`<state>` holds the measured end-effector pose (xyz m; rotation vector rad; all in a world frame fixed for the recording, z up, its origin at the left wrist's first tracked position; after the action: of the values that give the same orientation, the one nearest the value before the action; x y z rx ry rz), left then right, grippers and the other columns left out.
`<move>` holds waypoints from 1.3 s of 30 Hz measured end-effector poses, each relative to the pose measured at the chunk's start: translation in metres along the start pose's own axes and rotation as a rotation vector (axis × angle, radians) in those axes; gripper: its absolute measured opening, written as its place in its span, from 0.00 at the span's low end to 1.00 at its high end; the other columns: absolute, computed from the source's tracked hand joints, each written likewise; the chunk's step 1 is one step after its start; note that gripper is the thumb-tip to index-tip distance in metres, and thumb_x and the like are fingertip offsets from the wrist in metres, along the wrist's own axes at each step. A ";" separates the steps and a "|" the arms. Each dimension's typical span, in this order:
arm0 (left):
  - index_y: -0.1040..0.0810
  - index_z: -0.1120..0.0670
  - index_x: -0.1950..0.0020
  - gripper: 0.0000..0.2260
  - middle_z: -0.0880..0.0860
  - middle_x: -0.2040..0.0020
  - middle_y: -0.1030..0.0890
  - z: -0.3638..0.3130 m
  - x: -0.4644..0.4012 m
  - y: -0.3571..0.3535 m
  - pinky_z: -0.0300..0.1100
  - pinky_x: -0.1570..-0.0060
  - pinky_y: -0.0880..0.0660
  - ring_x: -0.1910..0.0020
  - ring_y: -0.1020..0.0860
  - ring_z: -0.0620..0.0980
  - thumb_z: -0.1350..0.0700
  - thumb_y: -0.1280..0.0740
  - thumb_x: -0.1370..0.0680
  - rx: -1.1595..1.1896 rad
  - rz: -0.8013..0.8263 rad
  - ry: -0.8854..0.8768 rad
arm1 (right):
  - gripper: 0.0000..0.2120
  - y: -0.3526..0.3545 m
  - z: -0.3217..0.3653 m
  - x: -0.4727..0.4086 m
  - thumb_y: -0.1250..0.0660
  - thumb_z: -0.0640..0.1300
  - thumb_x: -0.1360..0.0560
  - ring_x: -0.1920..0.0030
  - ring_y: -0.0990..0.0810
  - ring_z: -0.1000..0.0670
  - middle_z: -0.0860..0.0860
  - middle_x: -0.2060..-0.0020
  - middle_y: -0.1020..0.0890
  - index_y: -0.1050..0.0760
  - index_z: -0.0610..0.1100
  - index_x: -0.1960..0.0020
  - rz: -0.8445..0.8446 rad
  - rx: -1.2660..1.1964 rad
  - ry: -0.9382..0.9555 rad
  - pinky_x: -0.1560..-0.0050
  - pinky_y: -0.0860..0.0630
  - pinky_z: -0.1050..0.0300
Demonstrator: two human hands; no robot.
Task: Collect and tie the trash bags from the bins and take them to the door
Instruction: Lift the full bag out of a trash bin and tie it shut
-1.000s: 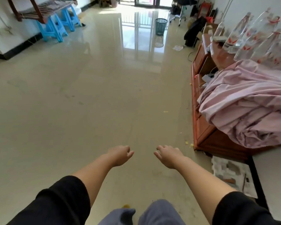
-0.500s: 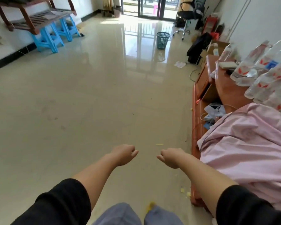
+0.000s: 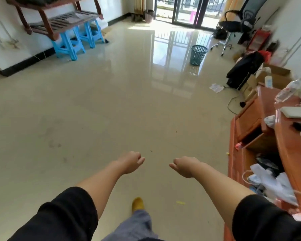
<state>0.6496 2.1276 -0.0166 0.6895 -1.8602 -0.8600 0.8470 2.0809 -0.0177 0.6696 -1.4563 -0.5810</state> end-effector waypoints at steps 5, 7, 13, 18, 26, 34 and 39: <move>0.26 0.60 0.40 0.18 0.60 0.40 0.23 0.018 -0.096 0.089 0.46 0.46 0.30 0.43 0.24 0.58 0.48 0.48 0.18 0.013 0.012 0.013 | 0.26 0.100 -0.033 -0.082 0.57 0.58 0.19 0.37 0.27 0.41 0.43 0.37 0.26 0.33 0.42 0.34 -0.038 -0.095 -0.020 0.40 0.30 0.47; 0.27 0.59 0.40 0.18 0.59 0.40 0.23 0.018 -0.133 0.113 0.46 0.46 0.30 0.42 0.25 0.58 0.47 0.48 0.18 -0.011 0.026 0.006 | 0.26 0.128 -0.049 -0.114 0.56 0.58 0.19 0.38 0.26 0.41 0.43 0.38 0.25 0.32 0.42 0.35 -0.049 -0.114 -0.030 0.41 0.30 0.48; 0.28 0.56 0.39 0.19 0.57 0.39 0.23 0.008 -0.273 0.188 0.47 0.45 0.29 0.41 0.25 0.57 0.45 0.48 0.18 -0.069 0.042 -0.017 | 0.26 0.215 -0.109 -0.230 0.55 0.58 0.19 0.38 0.26 0.41 0.42 0.38 0.25 0.32 0.42 0.35 -0.051 -0.146 -0.049 0.41 0.30 0.47; 0.27 0.56 0.39 0.18 0.58 0.38 0.24 0.004 -0.403 0.272 0.47 0.44 0.30 0.41 0.25 0.57 0.46 0.47 0.18 -0.023 0.003 0.018 | 0.26 0.314 -0.175 -0.329 0.55 0.57 0.19 0.37 0.27 0.41 0.42 0.36 0.26 0.33 0.41 0.34 -0.049 -0.141 -0.036 0.41 0.31 0.49; 0.27 0.57 0.40 0.18 0.58 0.39 0.23 -0.002 -0.573 0.398 0.46 0.46 0.30 0.42 0.24 0.57 0.46 0.47 0.18 0.058 -0.029 0.051 | 0.26 0.472 -0.251 -0.465 0.56 0.57 0.19 0.35 0.28 0.42 0.43 0.35 0.27 0.34 0.42 0.32 -0.032 -0.062 -0.007 0.39 0.31 0.49; 0.28 0.56 0.39 0.19 0.58 0.38 0.23 0.061 -0.759 0.533 0.47 0.45 0.29 0.41 0.25 0.57 0.45 0.48 0.18 0.024 -0.066 0.075 | 0.26 0.628 -0.280 -0.644 0.57 0.58 0.19 0.36 0.28 0.41 0.43 0.35 0.26 0.35 0.42 0.32 -0.059 -0.058 -0.003 0.38 0.31 0.47; 0.28 0.56 0.39 0.19 0.57 0.38 0.24 0.097 -0.867 0.636 0.48 0.43 0.28 0.41 0.25 0.57 0.44 0.49 0.18 -0.013 -0.052 0.090 | 0.26 0.736 -0.295 -0.745 0.57 0.57 0.19 0.34 0.29 0.41 0.42 0.34 0.27 0.35 0.41 0.32 -0.071 -0.147 -0.014 0.36 0.32 0.47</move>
<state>0.8458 3.1884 0.0129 0.7590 -1.7617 -0.8601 1.0800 3.1435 -0.0050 0.6042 -1.3918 -0.7417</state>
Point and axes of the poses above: each hand's wrist, its own x-axis away from the middle knuckle, its own y-axis out of the back of the hand, z = x × y, the point moved 6 cm from there along -x, towards the middle knuckle
